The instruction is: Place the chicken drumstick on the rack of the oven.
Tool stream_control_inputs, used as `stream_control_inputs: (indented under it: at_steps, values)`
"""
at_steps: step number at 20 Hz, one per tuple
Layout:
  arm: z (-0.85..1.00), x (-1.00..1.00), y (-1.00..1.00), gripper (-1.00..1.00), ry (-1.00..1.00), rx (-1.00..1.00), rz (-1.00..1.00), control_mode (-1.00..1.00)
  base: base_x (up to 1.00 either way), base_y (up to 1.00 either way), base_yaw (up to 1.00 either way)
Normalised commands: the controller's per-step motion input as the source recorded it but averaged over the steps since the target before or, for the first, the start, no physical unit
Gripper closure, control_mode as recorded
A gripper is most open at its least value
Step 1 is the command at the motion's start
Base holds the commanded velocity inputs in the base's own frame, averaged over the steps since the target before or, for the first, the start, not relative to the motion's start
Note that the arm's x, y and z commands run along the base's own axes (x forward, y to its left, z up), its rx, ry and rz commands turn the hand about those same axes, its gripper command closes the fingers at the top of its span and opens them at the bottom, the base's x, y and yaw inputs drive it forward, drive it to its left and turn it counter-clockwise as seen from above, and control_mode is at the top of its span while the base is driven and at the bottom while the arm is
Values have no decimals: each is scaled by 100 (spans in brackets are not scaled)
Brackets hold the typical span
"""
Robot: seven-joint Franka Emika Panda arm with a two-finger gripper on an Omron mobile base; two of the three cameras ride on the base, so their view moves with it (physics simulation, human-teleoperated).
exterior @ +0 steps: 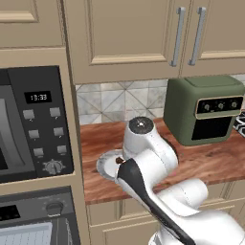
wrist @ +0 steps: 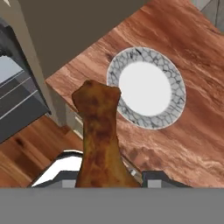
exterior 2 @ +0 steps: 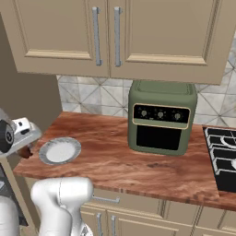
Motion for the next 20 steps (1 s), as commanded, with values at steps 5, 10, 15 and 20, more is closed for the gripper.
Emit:
stream_control_inputs:
  at_steps: [5, 10, 15, 20]
  values:
    - [0, -87, 92, 100, -9, 0, -11, -100, 0, 0, 0]
    - [0, -65, 100, 100, -6, 0, -17, -100, 0, 0, 0]
    - [-20, -50, 100, 100, -6, 0, -16, -100, 0, 0, 0]
    - [-57, -23, 100, 100, 0, 0, -16, -100, 0, 0, 0]
